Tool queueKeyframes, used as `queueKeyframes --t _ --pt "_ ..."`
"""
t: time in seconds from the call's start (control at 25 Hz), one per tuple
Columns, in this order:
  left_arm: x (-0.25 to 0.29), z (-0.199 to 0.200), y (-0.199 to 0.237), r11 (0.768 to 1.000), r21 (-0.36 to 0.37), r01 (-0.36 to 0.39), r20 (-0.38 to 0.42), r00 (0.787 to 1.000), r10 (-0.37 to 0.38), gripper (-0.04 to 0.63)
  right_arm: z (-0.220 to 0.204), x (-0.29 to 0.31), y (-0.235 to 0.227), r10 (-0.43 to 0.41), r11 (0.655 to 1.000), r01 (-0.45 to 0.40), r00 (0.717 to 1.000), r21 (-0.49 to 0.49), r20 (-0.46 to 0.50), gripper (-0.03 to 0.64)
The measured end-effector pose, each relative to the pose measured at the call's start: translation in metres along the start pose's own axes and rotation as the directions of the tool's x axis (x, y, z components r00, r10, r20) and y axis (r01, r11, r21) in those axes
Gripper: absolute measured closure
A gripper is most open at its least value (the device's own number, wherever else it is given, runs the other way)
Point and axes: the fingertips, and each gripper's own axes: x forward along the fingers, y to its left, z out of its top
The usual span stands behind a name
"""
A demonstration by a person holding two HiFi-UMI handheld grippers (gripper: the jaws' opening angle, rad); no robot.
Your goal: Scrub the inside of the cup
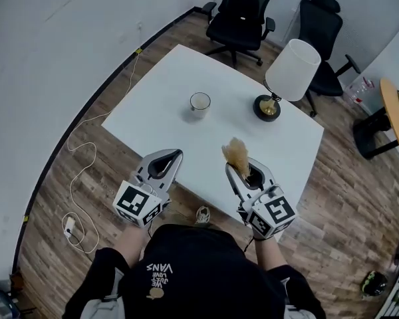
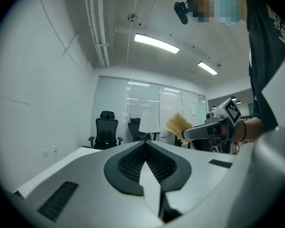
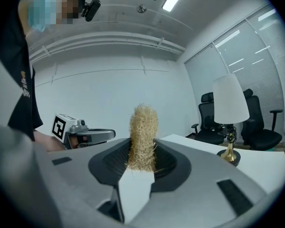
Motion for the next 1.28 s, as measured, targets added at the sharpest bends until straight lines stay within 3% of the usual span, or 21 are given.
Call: queueKeyframes --t 0.4,0.92,1.28 --pt "0.039 -0.017 0.039 0.999 -0.020 -0.026 -0.037 0.999 0.025 0.584 0.001 0.038 -0.036 -0.015 0.999 0.016 0.999 0.037 -0.033 0.502" --pt "0.109 -0.030 0.098 0.998 -0.022 0.060 -0.058 0.996 -0.062 0.584 0.003 0.096 -0.084 -0.069 0.997 0.070 0.997 0.045 -0.030 0.502" --pt "0.138 -0.062 0.144 0.997 -0.021 0.072 -0.109 0.991 -0.074 0.583 0.000 0.139 -0.104 -0.086 0.994 0.090 0.994 0.066 -0.064 0.502"
